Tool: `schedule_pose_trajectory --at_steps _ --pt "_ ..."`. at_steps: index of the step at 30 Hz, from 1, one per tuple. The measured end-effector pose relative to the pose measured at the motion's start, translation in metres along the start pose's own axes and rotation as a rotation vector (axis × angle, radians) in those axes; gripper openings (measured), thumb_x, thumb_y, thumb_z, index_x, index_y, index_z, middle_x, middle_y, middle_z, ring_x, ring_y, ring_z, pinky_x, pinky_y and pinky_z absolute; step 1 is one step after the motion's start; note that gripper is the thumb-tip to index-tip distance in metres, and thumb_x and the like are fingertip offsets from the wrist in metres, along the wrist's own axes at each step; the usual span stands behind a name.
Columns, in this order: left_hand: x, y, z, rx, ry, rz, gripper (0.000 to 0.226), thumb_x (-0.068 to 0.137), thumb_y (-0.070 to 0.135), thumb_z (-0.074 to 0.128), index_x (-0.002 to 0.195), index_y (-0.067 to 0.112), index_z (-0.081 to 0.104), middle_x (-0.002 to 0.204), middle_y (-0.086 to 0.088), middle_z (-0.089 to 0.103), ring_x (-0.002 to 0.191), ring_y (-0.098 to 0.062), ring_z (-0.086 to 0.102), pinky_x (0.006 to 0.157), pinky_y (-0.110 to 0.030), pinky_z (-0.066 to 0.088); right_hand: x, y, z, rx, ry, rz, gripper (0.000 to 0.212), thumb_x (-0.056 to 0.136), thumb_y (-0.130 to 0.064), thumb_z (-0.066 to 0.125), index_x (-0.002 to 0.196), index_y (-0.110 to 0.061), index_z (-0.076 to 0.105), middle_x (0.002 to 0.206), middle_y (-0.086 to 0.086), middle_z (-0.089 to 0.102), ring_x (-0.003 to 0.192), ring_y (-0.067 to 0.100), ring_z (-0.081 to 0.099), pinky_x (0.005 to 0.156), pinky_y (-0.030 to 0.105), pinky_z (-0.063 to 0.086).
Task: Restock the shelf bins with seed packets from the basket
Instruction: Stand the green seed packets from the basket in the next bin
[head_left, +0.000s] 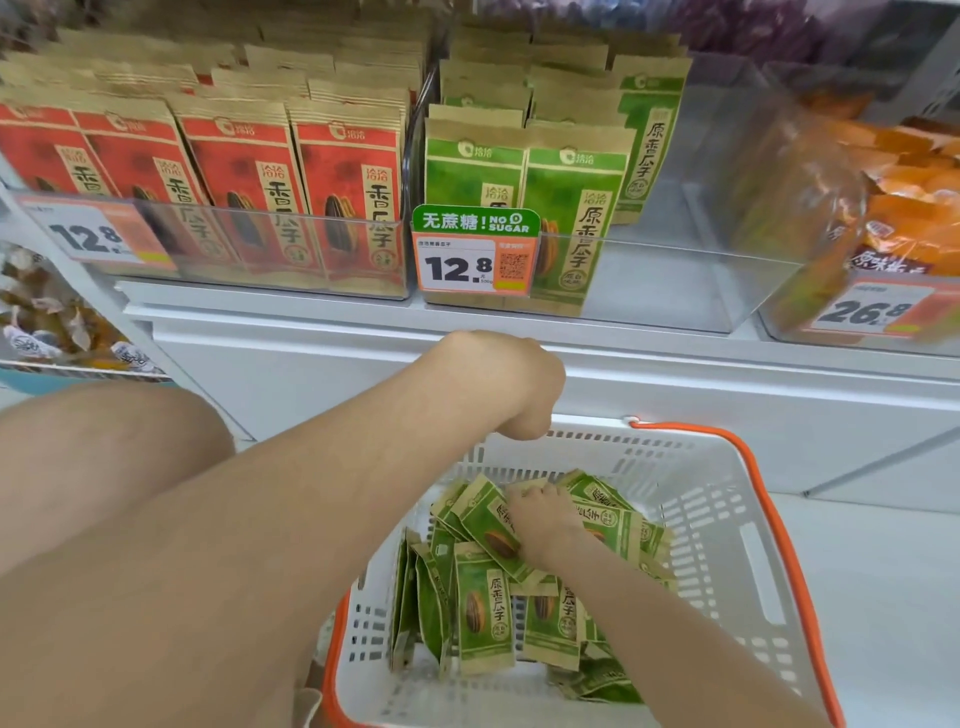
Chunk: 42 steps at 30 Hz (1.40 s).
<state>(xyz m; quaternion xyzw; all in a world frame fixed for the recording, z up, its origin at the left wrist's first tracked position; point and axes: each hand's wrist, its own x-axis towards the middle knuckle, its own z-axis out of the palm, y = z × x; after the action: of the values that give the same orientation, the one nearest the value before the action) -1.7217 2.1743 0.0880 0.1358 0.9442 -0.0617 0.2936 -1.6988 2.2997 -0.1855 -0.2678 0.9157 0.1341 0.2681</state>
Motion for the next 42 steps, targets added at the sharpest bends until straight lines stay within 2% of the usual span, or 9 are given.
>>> schedule_pose_trajectory --at_steps 3,6,10,15,20,24,29,37,42 --pt "-0.003 0.0 0.0 -0.008 -0.005 -0.014 0.037 0.106 0.028 0.048 0.14 0.019 0.059 0.138 -0.007 0.06 0.115 -0.031 0.066 0.089 -0.043 0.057 -0.005 0.01 -0.007 0.323 -0.12 -0.061 0.039 0.09 -0.012 0.076 0.123 -0.014 0.055 0.115 0.005 0.061 0.101 0.024 0.061 0.081 0.033 0.052" --pt "-0.01 -0.001 -0.004 0.024 -0.019 -0.066 0.025 0.105 0.016 0.05 0.125 0.014 0.063 0.117 -0.007 0.061 0.094 -0.028 0.064 0.073 -0.04 0.049 -0.014 0.024 -0.03 0.611 -0.096 -0.119 0.034 0.082 -0.01 0.081 0.107 -0.018 0.059 0.109 -0.001 0.068 0.102 0.022 0.066 0.084 0.032 0.055" --pt "-0.026 -0.009 -0.014 0.045 -0.034 -0.161 0.041 0.104 0.047 0.061 0.091 0.008 0.057 0.091 -0.004 0.057 0.084 -0.029 0.061 0.078 -0.043 0.055 -0.04 0.044 -0.081 1.02 -0.141 -0.213 0.044 0.082 0.0 0.082 0.117 -0.022 0.066 0.113 -0.002 0.076 0.109 0.018 0.071 0.093 0.035 0.057" --pt "-0.036 -0.031 -0.02 -0.183 0.022 -0.092 0.065 0.087 0.068 0.072 0.101 0.006 0.062 0.092 -0.003 0.071 0.092 -0.026 0.072 0.09 -0.046 0.06 -0.075 0.059 -0.136 1.443 -0.134 -0.317 0.053 0.086 0.015 0.073 0.129 -0.013 0.059 0.114 0.013 0.077 0.105 0.03 0.075 0.081 0.04 0.062" --pt "-0.042 -0.029 -0.029 -0.542 0.368 -0.053 0.032 0.094 0.037 0.077 0.089 0.005 0.074 0.082 -0.01 0.078 0.083 -0.027 0.075 0.074 -0.039 0.06 -0.098 0.075 -0.178 1.573 0.02 -0.431 0.055 0.078 0.008 0.072 0.126 -0.017 0.066 0.118 0.013 0.075 0.11 0.032 0.071 0.092 0.048 0.058" --pt "-0.049 -0.029 -0.035 -0.884 0.532 -0.127 0.02 0.086 0.028 0.087 0.082 0.01 0.081 0.074 -0.004 0.078 0.076 -0.021 0.077 0.071 -0.035 0.063 -0.111 0.072 -0.203 1.725 0.41 -0.345 0.048 0.073 -0.016 0.067 0.121 -0.018 0.07 0.112 0.011 0.076 0.103 0.029 0.07 0.093 0.052 0.054" --pt "-0.062 -0.02 -0.046 -1.328 0.589 0.009 0.019 0.084 0.02 0.089 0.079 0.006 0.077 0.074 -0.01 0.079 0.072 -0.019 0.079 0.07 -0.028 0.065 -0.129 0.061 -0.223 1.745 0.893 -0.26 0.024 0.084 -0.026 0.051 0.098 -0.012 0.064 0.081 -0.001 0.063 0.073 0.01 0.057 0.066 0.025 0.047" --pt "-0.06 0.0 -0.046 -1.472 0.582 0.134 0.027 0.097 0.032 0.074 0.108 0.008 0.073 0.095 -0.009 0.081 0.087 -0.017 0.08 0.079 -0.038 0.067 -0.134 0.061 -0.236 1.746 0.986 -0.115 0.037 0.103 -0.052 0.059 0.119 -0.019 0.055 0.099 0.0 0.078 0.09 0.011 0.075 0.079 0.032 0.059" --pt "-0.062 0.008 -0.044 -1.605 0.662 0.103 0.012 0.094 0.014 0.079 0.083 0.02 0.077 0.083 0.0 0.081 0.083 -0.014 0.079 0.073 -0.028 0.065 -0.134 0.055 -0.242 1.746 1.06 -0.118 0.034 0.107 -0.049 0.049 0.124 -0.02 0.049 0.113 0.001 0.074 0.099 0.009 0.073 0.08 0.027 0.057"
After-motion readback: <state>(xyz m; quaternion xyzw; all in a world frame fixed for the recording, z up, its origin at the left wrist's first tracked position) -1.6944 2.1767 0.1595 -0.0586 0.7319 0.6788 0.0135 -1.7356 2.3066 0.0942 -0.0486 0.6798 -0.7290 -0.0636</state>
